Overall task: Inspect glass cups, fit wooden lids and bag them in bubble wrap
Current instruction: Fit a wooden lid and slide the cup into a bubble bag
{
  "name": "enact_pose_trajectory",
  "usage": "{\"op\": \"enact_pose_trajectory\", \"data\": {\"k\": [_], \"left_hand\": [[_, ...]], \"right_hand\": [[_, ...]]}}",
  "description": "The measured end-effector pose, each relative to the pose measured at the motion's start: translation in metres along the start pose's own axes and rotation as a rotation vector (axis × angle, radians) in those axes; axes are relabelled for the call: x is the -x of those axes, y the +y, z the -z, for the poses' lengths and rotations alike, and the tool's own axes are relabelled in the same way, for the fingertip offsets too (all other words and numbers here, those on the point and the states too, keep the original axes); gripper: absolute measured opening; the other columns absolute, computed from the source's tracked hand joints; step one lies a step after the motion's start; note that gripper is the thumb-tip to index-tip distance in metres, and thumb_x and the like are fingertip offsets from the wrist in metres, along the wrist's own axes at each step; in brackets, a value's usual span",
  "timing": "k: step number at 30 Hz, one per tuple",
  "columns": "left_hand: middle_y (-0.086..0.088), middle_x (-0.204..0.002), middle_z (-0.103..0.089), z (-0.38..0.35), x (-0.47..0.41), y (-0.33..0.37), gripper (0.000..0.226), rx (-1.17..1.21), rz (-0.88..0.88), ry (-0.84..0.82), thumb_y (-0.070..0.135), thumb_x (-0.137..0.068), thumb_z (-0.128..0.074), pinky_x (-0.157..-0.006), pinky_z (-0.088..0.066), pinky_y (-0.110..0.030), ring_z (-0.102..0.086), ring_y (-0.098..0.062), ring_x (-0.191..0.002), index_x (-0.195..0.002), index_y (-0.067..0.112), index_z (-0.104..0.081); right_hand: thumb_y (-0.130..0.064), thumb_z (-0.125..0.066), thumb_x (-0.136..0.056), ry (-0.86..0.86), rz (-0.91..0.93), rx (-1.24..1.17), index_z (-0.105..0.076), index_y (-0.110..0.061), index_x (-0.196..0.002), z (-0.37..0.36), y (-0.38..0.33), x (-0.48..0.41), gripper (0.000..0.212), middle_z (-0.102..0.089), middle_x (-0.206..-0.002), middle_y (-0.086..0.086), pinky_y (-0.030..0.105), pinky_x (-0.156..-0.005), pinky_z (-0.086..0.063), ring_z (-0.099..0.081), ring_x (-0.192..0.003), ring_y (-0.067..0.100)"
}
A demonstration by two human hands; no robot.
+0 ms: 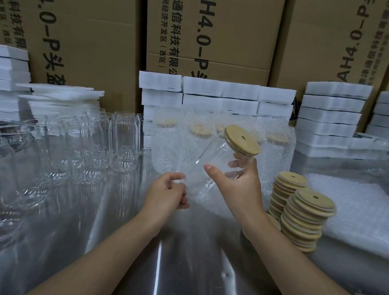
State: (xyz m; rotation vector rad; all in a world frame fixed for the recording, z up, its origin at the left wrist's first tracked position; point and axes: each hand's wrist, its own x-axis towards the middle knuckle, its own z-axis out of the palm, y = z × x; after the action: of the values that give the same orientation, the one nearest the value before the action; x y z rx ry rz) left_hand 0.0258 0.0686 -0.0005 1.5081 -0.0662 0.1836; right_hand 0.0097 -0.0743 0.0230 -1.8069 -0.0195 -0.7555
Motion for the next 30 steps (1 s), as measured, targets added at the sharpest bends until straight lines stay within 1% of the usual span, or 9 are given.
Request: {"op": "enact_pose_trajectory", "data": {"k": [5, 10, 13, 15, 19, 21, 24, 28, 30], "left_hand": [[-0.001, -0.069, -0.050, 0.003, 0.000, -0.001, 0.029, -0.051, -0.217, 0.084, -0.001, -0.094, -0.045, -0.051, -0.048, -0.018, -0.050, -0.001, -0.050, -0.108, 0.019, -0.061], [0.003, -0.080, -0.055, 0.004, 0.008, 0.008, 0.031, 0.062, -0.563, 0.067, 0.015, -0.092, -0.053, -0.074, -0.047, -0.011, -0.055, -0.003, -0.074, -0.111, 0.038, -0.055], [0.013, -0.111, -0.055, 0.005, 0.010, 0.002, 0.070, 0.002, -0.544, -0.160, 0.032, -0.075, -0.069, -0.098, -0.042, -0.011, -0.055, 0.006, -0.109, -0.132, 0.050, -0.033], [0.024, -0.138, -0.038, 0.003, 0.011, -0.004, 0.102, -0.190, -0.506, -0.252, 0.045, -0.062, -0.078, -0.102, -0.031, -0.003, -0.037, 0.015, -0.128, -0.136, 0.062, -0.010], [0.024, -0.154, -0.017, 0.001, 0.007, -0.014, 0.132, -0.418, -0.415, -0.217, 0.043, -0.061, -0.089, -0.099, -0.020, -0.005, -0.013, 0.025, -0.129, -0.145, 0.056, 0.013], [0.026, -0.154, -0.020, 0.003, 0.006, -0.015, 0.132, -0.421, -0.409, -0.204, 0.047, -0.059, -0.089, -0.097, -0.024, -0.006, -0.017, 0.025, -0.125, -0.149, 0.051, 0.008], [0.053, -0.126, -0.032, 0.002, 0.008, -0.011, 0.126, -0.312, -0.444, -0.132, 0.060, -0.045, -0.082, -0.079, -0.032, 0.006, -0.030, 0.040, -0.104, -0.148, 0.045, -0.011], [0.014, -0.117, -0.059, -0.001, 0.013, -0.003, 0.115, -0.090, -0.433, -0.025, 0.053, -0.043, -0.082, -0.088, -0.046, -0.013, -0.058, 0.007, -0.107, -0.143, 0.026, -0.032], [0.002, -0.124, -0.060, 0.002, 0.013, 0.001, 0.107, 0.016, -0.456, 0.029, 0.046, -0.047, -0.084, -0.097, -0.048, -0.025, -0.061, -0.006, -0.113, -0.140, 0.021, -0.036]], "right_hand": [[-0.054, -0.079, -0.065, -0.032, 0.012, 0.017, -0.041, -0.033, -0.110, -0.001, 0.000, 0.000, 0.063, -0.050, -0.105, -0.009, 0.020, -0.068, -0.041, -0.055, -0.091, 0.006], [-0.065, -0.073, -0.053, -0.080, 0.019, -0.004, -0.043, -0.035, -0.108, -0.003, -0.002, 0.004, 0.069, -0.049, -0.103, -0.011, 0.019, -0.067, -0.039, -0.052, -0.090, 0.004], [-0.065, -0.070, -0.052, -0.065, 0.013, -0.048, -0.044, -0.035, -0.109, -0.003, -0.002, 0.005, 0.069, -0.049, -0.104, -0.011, 0.019, -0.067, -0.037, -0.051, -0.090, 0.003], [-0.062, -0.073, -0.056, -0.068, -0.003, -0.077, -0.043, -0.035, -0.110, -0.002, -0.001, 0.005, 0.067, -0.048, -0.108, -0.010, 0.019, -0.068, -0.037, -0.050, -0.091, 0.002], [-0.071, -0.069, -0.051, -0.108, 0.030, -0.052, -0.043, -0.039, -0.107, -0.005, -0.002, 0.010, 0.069, -0.045, -0.105, -0.016, 0.012, -0.066, -0.036, -0.049, -0.089, -0.003], [-0.076, -0.062, -0.048, -0.141, 0.083, -0.047, -0.045, -0.039, -0.108, -0.006, -0.004, 0.012, 0.072, -0.040, -0.104, -0.021, 0.005, -0.067, -0.039, -0.047, -0.088, -0.010], [-0.086, -0.059, -0.054, -0.272, 0.106, -0.053, -0.045, -0.051, -0.101, -0.004, -0.008, 0.011, 0.060, -0.030, -0.114, -0.029, -0.002, -0.075, -0.035, -0.040, -0.099, -0.018], [-0.078, -0.043, -0.075, -0.385, 0.036, -0.173, -0.046, -0.055, -0.109, -0.002, -0.007, 0.006, 0.041, -0.032, -0.132, -0.022, 0.006, -0.081, -0.031, -0.037, -0.117, -0.014], [-0.075, -0.049, -0.073, -0.474, -0.016, -0.173, -0.034, -0.051, -0.131, -0.002, -0.002, 0.004, 0.064, -0.031, -0.135, -0.020, 0.011, -0.083, -0.031, -0.033, -0.125, -0.005]]}}
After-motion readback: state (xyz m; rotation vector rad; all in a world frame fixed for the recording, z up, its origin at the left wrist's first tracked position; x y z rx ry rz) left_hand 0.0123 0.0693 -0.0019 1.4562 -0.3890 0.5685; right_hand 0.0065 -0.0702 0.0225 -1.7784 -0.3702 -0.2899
